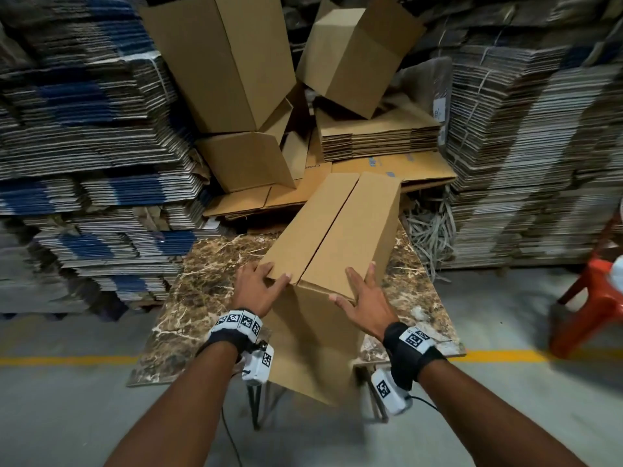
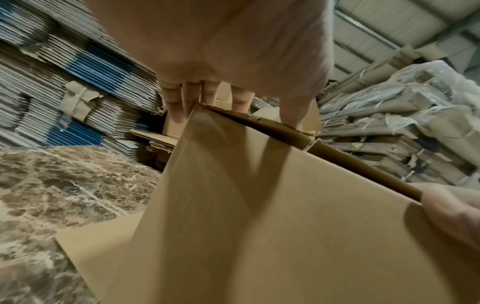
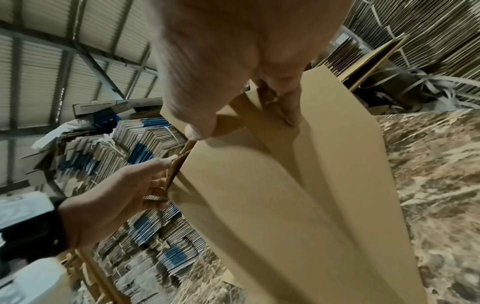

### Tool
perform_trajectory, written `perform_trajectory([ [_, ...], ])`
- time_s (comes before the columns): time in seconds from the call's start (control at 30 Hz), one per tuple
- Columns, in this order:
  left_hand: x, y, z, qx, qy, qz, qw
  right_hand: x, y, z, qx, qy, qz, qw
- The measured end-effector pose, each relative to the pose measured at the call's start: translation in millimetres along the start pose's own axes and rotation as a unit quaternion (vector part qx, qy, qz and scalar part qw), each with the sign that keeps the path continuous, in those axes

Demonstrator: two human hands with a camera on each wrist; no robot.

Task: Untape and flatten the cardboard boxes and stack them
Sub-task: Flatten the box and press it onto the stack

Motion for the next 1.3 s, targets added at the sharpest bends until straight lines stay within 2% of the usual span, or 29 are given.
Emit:
perform_trajectory([
  [0.17, 19.3, 3.3, 8.8, 0.023, -0.004, -0.020, 1.000, 8.8, 8.7, 2.6, 0.013, 0.005, 0.005, 1.000],
  [0.27, 27.8, 10.9, -1.4, 0.037, -0.009, -0.058, 0.998, 15.6, 16.4, 1.5, 0.027, 0.001, -0.001, 1.000],
  [0.4, 47.7, 5.4, -16.3, 0.035, -0.009, -0.077, 0.996, 20.6, 29.4, -13.9, 0.036, -0.013, -0.024, 0.999],
  [0.47, 62.0, 0.5, -25.7, 0.018, -0.011, -0.096, 0.995, 29.3, 37.8, -22.4, 0.063, 0.010, -0.026, 0.998],
  [0.57, 82.6, -6.6, -44.6, -0.054, -0.015, -0.114, 0.992, 45.0, 55.0, -32.9, 0.183, 0.042, -0.045, 0.981],
  [0.7, 96.7, -18.6, -62.4, -0.117, -0.029, -0.093, 0.988, 55.0, 63.5, -30.2, 0.237, 0.115, -0.091, 0.960],
  [0.83, 102.4, -27.9, -74.5, -0.131, -0.059, -0.062, 0.988, 65.7, 72.0, -33.8, 0.184, 0.115, -0.176, 0.960],
  [1.07, 111.5, -28.2, -82.4, -0.121, -0.024, -0.015, 0.992, 73.4, 76.9, -42.9, 0.097, 0.110, -0.277, 0.950],
  [1.2, 107.4, -30.3, -81.0, -0.139, -0.031, -0.010, 0.990, 82.8, 85.0, -54.1, 0.001, 0.070, -0.360, 0.930],
  [1.3, 107.1, -34.6, -82.3, -0.147, -0.035, -0.013, 0.988, 86.8, 86.5, -63.8, -0.059, 0.035, -0.370, 0.926],
])
Point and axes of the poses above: each hand's wrist, its own x-axis away from the middle knuckle, its own y-axis out of the back of the hand, z = x × y, the point moved 5 cm from there along -x, towards the middle knuckle, and after that the axes turned 13 degrees about y, right-handed, at the moved point
